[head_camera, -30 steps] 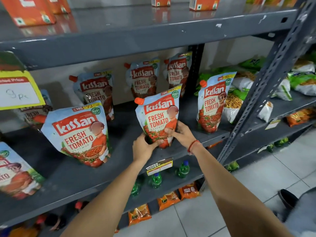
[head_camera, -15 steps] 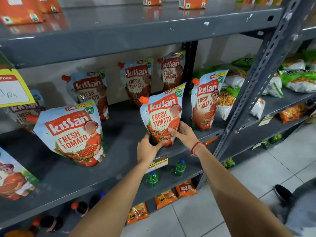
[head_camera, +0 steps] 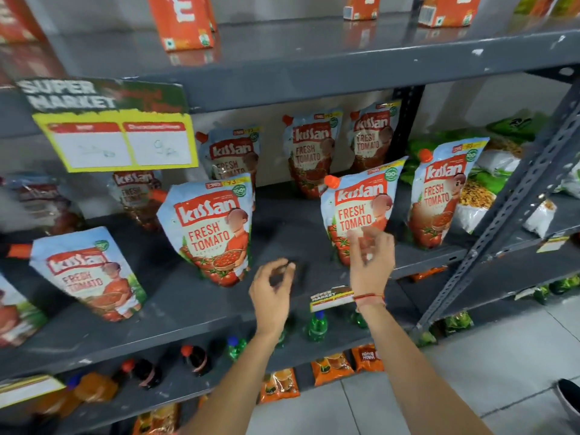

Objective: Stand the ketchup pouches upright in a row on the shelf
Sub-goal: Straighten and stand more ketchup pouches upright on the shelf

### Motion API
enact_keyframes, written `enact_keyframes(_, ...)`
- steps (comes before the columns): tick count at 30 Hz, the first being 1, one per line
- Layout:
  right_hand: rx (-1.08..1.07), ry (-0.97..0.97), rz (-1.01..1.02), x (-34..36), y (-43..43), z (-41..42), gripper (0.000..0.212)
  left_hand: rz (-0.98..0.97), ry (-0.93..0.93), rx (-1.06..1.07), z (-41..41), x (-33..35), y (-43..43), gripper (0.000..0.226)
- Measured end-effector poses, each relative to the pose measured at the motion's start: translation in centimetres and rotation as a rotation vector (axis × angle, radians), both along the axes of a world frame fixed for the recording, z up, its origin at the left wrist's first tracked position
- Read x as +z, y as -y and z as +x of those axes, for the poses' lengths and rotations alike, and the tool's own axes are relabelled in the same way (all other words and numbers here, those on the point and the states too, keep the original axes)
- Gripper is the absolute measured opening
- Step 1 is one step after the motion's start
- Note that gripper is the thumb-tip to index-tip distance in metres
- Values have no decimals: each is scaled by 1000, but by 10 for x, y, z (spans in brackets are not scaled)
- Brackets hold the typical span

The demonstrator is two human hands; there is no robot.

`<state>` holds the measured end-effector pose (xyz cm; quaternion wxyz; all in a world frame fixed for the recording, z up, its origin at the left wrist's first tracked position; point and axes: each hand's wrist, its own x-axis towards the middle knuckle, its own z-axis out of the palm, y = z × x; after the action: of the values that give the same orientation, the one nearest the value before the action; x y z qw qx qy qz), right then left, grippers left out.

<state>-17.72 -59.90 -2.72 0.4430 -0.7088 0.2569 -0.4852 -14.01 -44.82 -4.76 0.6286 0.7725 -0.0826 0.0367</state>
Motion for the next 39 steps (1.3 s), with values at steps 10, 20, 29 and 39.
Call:
enact_keyframes(10,822,-530,396,-3,-108,77,91,-38,-193,189,46,0,-124,65)
enact_keyframes(20,868,-554,314,-11,-104,87,59,248,-245,-103,71,7,-122,64)
enact_keyframes(29,816,-481,310,-25,-77,50,50,284,-186,-187,51,-2,-99,63)
enact_keyframes(39,792,-483,276,-25,-75,41,52,363,-116,-191,50,-8,-94,72)
